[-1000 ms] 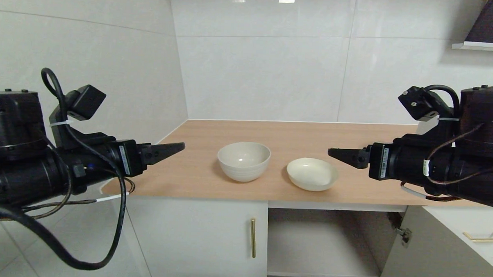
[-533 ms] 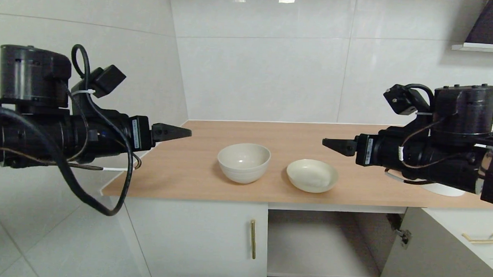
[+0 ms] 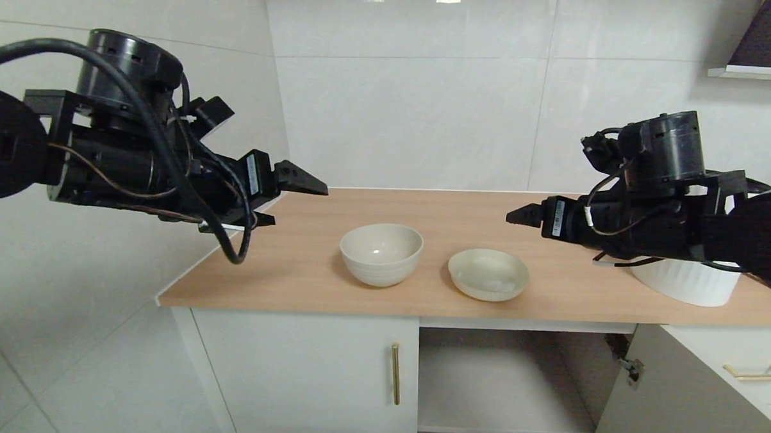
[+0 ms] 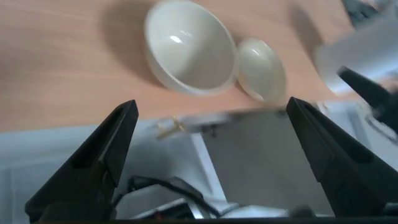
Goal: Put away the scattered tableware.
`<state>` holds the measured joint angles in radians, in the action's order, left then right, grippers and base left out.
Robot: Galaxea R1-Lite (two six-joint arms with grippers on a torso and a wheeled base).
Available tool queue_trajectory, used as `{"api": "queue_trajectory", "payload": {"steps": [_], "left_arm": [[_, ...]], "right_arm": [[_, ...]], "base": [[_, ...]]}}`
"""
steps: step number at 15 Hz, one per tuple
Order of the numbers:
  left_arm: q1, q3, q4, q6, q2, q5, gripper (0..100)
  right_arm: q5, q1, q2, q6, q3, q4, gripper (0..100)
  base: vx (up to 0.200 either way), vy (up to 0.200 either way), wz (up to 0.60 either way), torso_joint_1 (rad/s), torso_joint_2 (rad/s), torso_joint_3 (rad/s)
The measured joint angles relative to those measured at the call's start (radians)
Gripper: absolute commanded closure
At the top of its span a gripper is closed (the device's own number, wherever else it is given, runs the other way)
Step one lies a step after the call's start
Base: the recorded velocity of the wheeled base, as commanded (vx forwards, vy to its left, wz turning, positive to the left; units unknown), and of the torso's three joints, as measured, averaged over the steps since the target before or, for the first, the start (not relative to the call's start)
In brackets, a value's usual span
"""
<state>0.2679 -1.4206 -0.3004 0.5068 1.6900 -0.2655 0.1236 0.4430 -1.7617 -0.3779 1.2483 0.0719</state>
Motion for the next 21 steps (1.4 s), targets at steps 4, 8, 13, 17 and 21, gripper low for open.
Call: {"api": "queue_trajectory", "payload": {"steps": [4,8,13,17,21], "left_arm": [[0.061,-0.048,0.068,0.044,0.159,0.260,0],[0.082,-0.062,0.174,0.054,0.305,0.344,0],[0.100,-0.063,0.176,0.070,0.372,0.343,0],[0.115,-0.065,0.177,0.081,0.395,0.339,100],[0.119,-0.064,0.175,0.079,0.399,0.340,100]], "right_arm": [[0.039,0.000,-0.046,-0.003,0.018,-0.001,0],[0.039,0.000,-0.060,-0.003,0.016,0.000,0],[0.040,0.000,-0.063,-0.003,0.015,0.000,0],[0.041,0.000,-0.063,-0.003,0.014,0.000,0],[0.042,0.000,-0.063,-0.002,0.014,0.000,0]], "base": [[0.000,0.000,0.00,0.000,0.00,0.000],[0.000,0.000,0.00,0.000,0.00,0.000],[0.000,0.000,0.00,0.000,0.00,0.000],[0.000,0.000,0.00,0.000,0.00,0.000],[0.000,0.000,0.00,0.000,0.00,0.000]]}}
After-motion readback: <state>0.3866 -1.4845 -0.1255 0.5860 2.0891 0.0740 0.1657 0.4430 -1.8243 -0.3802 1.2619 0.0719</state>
